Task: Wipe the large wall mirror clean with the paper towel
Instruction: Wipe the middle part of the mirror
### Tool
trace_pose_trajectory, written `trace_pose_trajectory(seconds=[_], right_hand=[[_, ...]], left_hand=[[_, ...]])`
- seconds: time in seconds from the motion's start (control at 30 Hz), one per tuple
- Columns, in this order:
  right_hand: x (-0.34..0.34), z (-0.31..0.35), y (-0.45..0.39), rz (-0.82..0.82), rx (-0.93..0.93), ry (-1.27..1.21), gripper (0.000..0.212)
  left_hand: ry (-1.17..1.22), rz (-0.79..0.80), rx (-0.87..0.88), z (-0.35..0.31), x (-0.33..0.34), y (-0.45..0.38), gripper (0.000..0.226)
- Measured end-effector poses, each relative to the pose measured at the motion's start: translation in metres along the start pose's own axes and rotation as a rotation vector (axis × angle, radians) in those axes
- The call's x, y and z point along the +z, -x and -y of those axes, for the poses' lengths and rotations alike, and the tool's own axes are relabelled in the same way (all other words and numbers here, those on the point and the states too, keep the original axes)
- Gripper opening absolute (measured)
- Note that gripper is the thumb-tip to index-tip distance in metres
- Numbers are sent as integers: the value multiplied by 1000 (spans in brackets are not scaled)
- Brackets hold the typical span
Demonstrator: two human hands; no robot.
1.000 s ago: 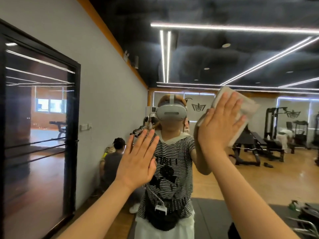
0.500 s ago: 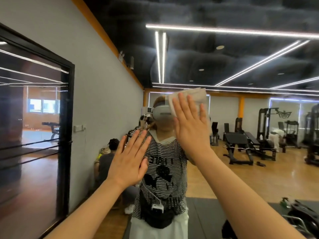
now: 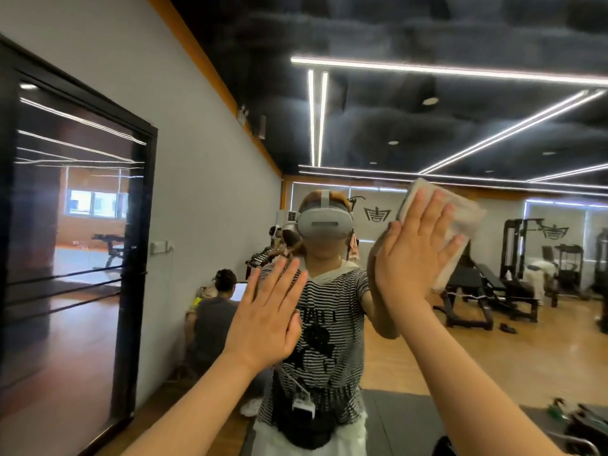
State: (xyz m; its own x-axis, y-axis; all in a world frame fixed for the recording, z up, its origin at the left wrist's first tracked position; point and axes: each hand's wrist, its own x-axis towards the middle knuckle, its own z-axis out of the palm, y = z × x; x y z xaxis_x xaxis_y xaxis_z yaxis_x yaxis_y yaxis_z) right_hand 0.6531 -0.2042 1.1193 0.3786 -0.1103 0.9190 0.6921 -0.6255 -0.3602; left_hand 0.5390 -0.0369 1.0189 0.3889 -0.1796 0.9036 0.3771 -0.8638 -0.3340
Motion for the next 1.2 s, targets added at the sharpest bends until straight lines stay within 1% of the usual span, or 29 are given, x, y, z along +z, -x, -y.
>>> trace_pose_trajectory(seconds=[0.03, 0.13, 0.2, 0.37, 0.5, 0.63, 0.7, 0.83, 0.9, 0.97, 1.03, 1.2], right_hand=[[4, 11, 4, -2, -25, -9, 59], [18, 51, 19, 5, -191, -27, 58], [28, 72, 28, 16, -253, -30, 59], [38, 73, 29, -4, -288, -13, 58], [36, 74, 29, -30, -301, 2, 59], [33, 74, 28, -34, -293, -13, 59], [32, 75, 28, -36, -290, -22, 59], [32, 75, 29, -24, -280, -13, 59], [32, 76, 29, -27, -263, -6, 59], [30, 78, 30, -16, -248, -1, 59], [28, 80, 31, -5, -238, 5, 58], [31, 81, 31, -31, -225, 70, 58]], left_hand=[[0, 0, 2, 0, 0, 0, 68], [-4, -6, 2, 0, -1, 0, 67], [-3, -6, 2, 0, -1, 0, 66], [36, 9, 13, 2, -5, -1, 64], [120, 46, 25, 6, -16, 1, 62], [126, 83, 40, 43, -36, 24, 63], [99, 84, -25, 76, -46, 37, 63], [44, 97, -276, 147, -55, 63, 66], [13, 110, -362, 175, -57, 72, 69], [-3, 116, -378, 193, -55, 74, 70], [-19, 109, -348, 200, -48, 75, 70], [-3, -11, -349, 200, -26, 78, 73]])
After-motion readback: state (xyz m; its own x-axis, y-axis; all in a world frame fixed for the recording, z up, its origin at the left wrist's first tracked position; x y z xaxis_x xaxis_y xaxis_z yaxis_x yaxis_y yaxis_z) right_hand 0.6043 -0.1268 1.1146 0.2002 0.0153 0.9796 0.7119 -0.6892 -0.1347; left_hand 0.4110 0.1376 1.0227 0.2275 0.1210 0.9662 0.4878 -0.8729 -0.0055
